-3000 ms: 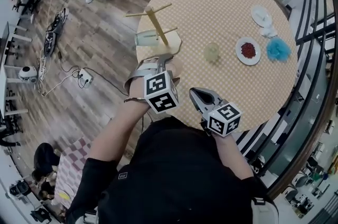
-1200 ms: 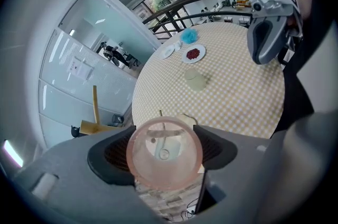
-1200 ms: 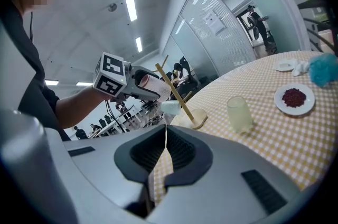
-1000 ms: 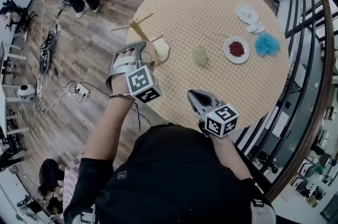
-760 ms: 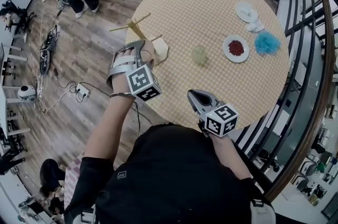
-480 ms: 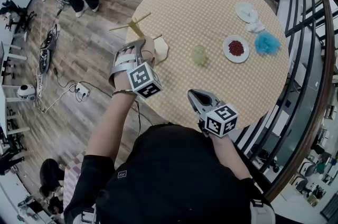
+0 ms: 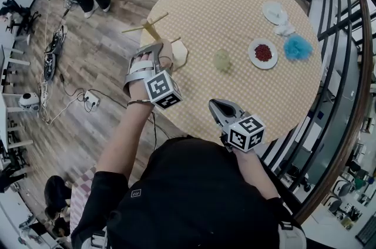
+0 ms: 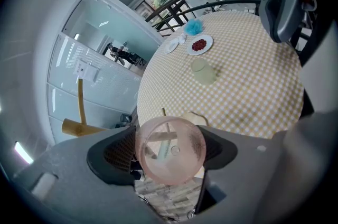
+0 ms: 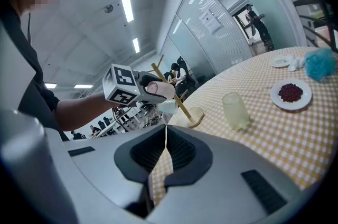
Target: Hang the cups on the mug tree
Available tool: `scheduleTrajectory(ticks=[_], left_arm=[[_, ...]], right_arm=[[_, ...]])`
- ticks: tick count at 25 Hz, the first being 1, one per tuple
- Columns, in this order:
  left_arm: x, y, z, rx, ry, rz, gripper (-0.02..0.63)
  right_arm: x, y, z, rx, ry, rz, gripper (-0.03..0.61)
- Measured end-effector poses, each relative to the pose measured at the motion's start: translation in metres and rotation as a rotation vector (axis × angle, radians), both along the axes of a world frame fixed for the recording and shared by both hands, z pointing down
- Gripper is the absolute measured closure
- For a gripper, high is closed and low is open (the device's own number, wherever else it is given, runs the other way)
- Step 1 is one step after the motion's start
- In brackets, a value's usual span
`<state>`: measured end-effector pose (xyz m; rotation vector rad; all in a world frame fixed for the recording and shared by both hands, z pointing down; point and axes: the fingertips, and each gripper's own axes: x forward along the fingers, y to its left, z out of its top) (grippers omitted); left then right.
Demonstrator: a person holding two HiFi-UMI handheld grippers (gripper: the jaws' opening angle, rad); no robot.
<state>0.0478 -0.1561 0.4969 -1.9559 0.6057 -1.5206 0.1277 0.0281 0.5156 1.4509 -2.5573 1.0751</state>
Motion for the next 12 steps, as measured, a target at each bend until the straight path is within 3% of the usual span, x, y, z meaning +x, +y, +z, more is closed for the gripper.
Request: scheduleTrajectory(ticks=[12], left_arm=[[-0.0038,0.0028,0.0014,-0.001,0.017,-0.011,0.275]], right_arm=[[-0.0032,0.0039,-0.0012,-0.001,-0.002,-0.007,0.561]])
